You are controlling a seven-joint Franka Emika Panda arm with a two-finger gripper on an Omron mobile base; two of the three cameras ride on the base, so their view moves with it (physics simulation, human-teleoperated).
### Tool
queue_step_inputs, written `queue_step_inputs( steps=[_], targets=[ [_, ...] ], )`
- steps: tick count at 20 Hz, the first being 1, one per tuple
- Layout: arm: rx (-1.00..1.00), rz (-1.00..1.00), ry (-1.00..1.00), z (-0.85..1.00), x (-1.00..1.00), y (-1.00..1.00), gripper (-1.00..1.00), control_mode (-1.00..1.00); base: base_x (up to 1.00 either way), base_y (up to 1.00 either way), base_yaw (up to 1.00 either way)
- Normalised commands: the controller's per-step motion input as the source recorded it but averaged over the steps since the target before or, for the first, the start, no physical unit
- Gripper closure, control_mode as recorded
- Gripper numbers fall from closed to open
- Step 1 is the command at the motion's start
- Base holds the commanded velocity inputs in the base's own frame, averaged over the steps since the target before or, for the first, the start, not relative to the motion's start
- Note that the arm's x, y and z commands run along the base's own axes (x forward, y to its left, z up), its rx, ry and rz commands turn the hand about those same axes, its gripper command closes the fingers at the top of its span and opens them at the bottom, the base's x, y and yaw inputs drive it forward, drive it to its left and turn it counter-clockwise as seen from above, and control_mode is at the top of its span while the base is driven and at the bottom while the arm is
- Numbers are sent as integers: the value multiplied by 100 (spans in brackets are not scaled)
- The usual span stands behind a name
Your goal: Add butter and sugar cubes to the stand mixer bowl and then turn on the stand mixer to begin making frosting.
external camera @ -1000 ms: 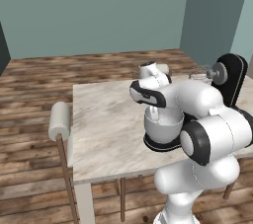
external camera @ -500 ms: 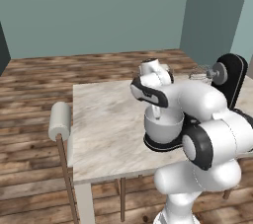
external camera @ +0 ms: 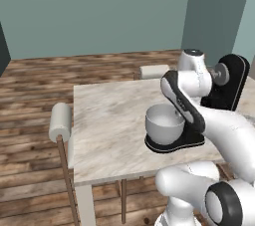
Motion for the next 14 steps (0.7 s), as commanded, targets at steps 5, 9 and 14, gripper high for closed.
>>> queue_step_inputs(
  steps=[5, 9, 14],
  targets=[
    [30, 0, -57, 37, -99, -81, -100, -100, 0, 0, 0],
    [35, 0, -51, 21, -93, -100, -100, -100, 0, 0, 0],
    [42, -2, -30, 23, -78, -98, -100, -100, 0, 0, 0]
  ],
)
